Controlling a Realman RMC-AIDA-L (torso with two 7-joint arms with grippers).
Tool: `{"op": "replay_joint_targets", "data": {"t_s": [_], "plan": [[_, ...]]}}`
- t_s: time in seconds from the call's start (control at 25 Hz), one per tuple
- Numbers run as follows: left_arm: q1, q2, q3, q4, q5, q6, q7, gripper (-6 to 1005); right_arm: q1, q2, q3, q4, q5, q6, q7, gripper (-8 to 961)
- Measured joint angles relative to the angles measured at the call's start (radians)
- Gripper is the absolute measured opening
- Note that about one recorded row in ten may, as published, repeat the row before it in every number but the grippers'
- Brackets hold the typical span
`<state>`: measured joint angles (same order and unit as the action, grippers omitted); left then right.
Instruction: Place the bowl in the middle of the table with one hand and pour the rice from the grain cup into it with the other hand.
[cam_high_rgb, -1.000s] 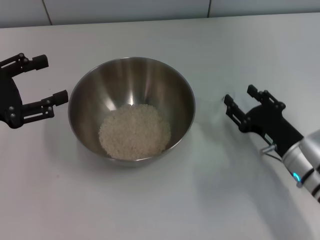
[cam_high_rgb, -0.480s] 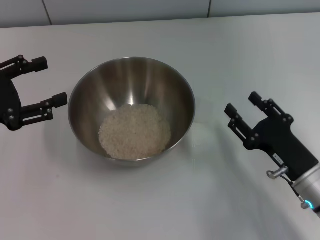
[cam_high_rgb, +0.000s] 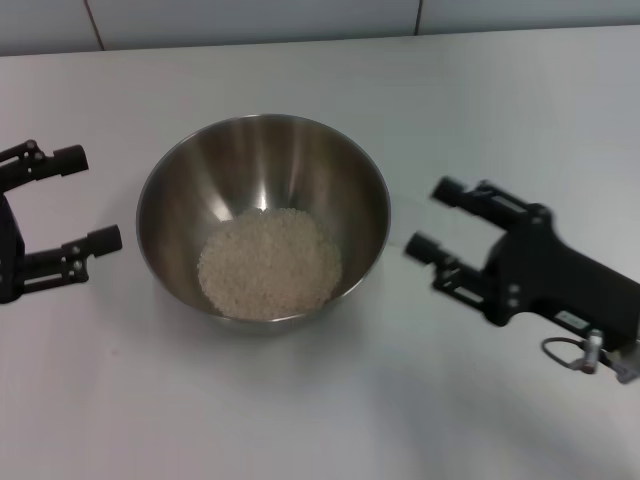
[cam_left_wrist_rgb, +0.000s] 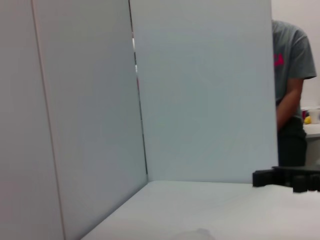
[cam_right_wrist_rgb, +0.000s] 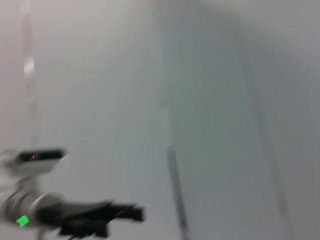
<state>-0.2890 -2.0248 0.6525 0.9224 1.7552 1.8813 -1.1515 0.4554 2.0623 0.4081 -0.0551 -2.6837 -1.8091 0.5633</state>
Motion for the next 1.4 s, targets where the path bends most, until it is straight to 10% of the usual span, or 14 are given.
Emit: {"op": "replay_joint_targets", "data": {"t_s": [0.4,1.4], "plan": [[0.033,-0.026,0.000,-0.003,0.002,0.022,0.023,813,0.136,0.013,-0.062,-0.036,-0.031,0.087,-0.001,653],[0.024,-0.035,0.012,-0.076,0.009,0.005,0.078,813,0.155,0.016,-0.067,-0.020,-0.025,0.162,0.001,653]]}}
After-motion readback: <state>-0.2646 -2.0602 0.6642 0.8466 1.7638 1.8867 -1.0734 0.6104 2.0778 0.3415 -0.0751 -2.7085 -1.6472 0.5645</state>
